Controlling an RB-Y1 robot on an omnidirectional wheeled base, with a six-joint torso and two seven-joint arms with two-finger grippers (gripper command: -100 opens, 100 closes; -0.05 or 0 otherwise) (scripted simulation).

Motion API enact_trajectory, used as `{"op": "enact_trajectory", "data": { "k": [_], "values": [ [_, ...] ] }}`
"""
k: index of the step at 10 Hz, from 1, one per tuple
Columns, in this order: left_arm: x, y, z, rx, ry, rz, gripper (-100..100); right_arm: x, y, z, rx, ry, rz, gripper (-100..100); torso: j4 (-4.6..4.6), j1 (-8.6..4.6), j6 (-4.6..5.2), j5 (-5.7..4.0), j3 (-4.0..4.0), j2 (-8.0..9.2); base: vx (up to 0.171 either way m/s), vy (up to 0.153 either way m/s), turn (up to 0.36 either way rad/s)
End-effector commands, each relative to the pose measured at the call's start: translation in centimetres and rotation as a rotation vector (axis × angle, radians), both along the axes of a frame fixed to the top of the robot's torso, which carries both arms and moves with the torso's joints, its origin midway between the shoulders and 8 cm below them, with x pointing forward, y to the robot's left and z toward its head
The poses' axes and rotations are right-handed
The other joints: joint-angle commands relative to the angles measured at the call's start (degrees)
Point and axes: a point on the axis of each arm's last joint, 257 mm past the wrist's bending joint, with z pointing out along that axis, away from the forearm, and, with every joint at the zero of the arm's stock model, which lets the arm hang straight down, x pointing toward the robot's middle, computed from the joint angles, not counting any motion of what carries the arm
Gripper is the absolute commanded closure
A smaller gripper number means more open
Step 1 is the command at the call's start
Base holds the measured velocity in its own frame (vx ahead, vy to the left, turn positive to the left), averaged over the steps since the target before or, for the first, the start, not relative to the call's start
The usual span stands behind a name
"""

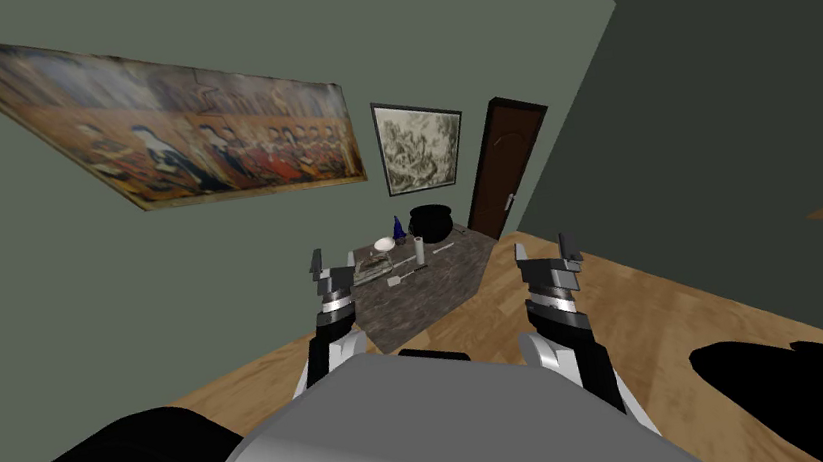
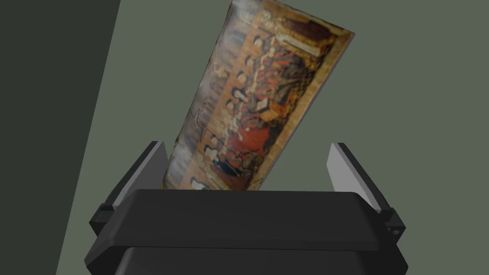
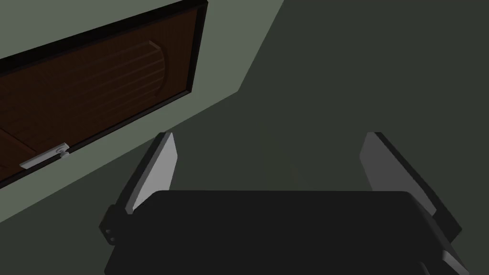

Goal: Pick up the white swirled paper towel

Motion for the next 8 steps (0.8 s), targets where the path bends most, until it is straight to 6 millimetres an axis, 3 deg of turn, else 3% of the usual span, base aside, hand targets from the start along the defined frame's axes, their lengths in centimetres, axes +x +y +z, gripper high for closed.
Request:
{"op": "enact_trajectory", "data": {
  "k": [1, 6, 8],
  "values": [
    [0.3, -0.4, -0.2, 0.024, 0.01, -0.027, -100, 0.0, 0.0, 0.0, 0.0, 0.0, 0.0, 0, 0.0, 0.0, 0.0, 0.0, 0.0, 0.0, 0.0, 0.0, 0.0],
    [1.7, -1.4, -1.7, 0.037, 0.059, -0.14, -100, 0.0, 0.0, 0.0, 0.0, 0.0, 0.0, 0, -0.01, -0.08, 0.0, -0.02, -0.03, -0.06, 0.013, -0.021, -0.015],
    [2.8, -1.5, -3.3, -0.024, 0.092, -0.208, -100, 0.0, 0.0, 0.0, 0.0, 0.0, 0.0, 0, -0.02, -0.1, 0.0, -0.02, -0.05, -0.09, 0.037, -0.041, -0.043]
  ]
}}
